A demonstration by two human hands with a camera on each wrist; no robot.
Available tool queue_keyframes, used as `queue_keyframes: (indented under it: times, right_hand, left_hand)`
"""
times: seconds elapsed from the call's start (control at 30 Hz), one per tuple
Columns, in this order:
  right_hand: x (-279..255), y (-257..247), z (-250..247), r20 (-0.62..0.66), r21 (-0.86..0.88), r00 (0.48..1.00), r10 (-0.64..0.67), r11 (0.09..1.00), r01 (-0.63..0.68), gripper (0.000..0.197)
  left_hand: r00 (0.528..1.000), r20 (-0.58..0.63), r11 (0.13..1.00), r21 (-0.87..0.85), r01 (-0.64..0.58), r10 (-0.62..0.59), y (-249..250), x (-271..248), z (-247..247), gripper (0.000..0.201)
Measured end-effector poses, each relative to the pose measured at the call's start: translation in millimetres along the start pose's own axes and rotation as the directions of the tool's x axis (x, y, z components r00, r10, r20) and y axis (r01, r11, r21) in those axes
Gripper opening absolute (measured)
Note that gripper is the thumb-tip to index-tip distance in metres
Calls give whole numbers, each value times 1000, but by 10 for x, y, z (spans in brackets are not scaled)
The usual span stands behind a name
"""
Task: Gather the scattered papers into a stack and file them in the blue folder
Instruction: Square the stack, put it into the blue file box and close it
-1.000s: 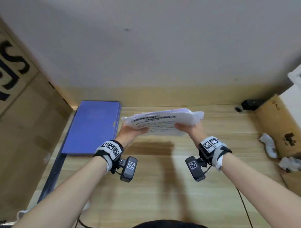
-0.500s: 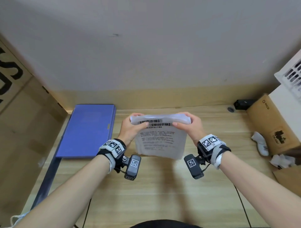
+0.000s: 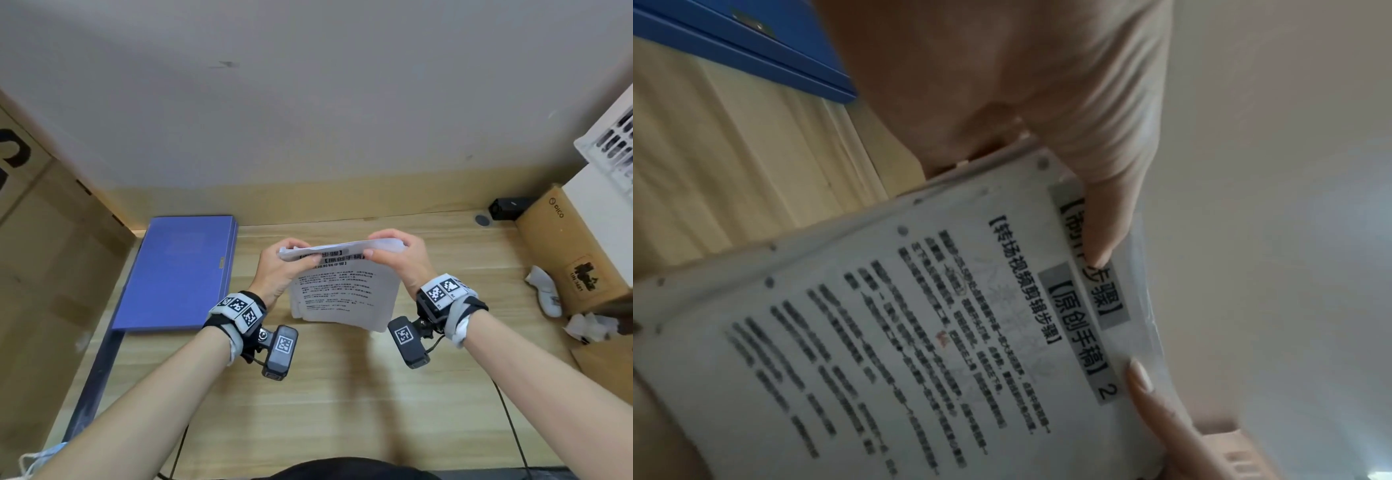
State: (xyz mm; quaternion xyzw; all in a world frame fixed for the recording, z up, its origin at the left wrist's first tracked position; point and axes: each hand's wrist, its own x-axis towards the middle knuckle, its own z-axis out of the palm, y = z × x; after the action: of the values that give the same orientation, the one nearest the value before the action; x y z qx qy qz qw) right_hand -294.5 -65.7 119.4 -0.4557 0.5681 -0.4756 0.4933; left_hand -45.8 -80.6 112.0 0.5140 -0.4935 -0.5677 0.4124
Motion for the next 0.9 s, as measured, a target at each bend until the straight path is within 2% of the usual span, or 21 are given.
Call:
queue_keyframes:
  times: [0.13,0.2,0.3,0.37,0.4,0.43,0.5,0.57,0.77,0.9]
  right_hand:
    - [-83,265,-34,16,40,994,104,994,-104,33]
    - [-107,333,-38,-12,76,994,108,991,-106,32]
    - [-62,335,-64,-72,135,991,115,985,-104,38]
    - [8,329,-117,-80,179,989,121,978,-105,43]
    - [28,345,-140,-74,189,989,127,976,-111,42]
    - [35,377,-161,-66,189,989,133,975,-119,37]
    - [14,486,-180,-53,158,988,148,978,-138,32]
    - [-13,622,-190,-50,128,984,170,978,-163,37]
    - [83,767,-306,-41,141,978,206,970,-198,52]
    - [131,787,-373,-59,96,969,240,968,-233,40]
  left_hand:
    - [997,47,996,64,64,-67,-182,-32,19,29]
    - [996,42,994,76,81,-84,-191,-10,89,26]
    - [997,45,997,56,55,-58,-120,35,190,9]
    - [998,34,998,35,48,-49,-112,62,226,18]
    - [997,27,997,28,68,-69,-149,62,234,17]
    - [996,24,996,23,81,-81,-200,55,242,12]
    - [992,12,992,40,123,-124,-333,30,284,27]
    - [985,-7,984,32,174,-174,-422,14,360,34]
    - [986,-14,985,29,169,-169,-453,135,571,28]
    - [971,-67,973,-4,231,-231,-536,203,700,23]
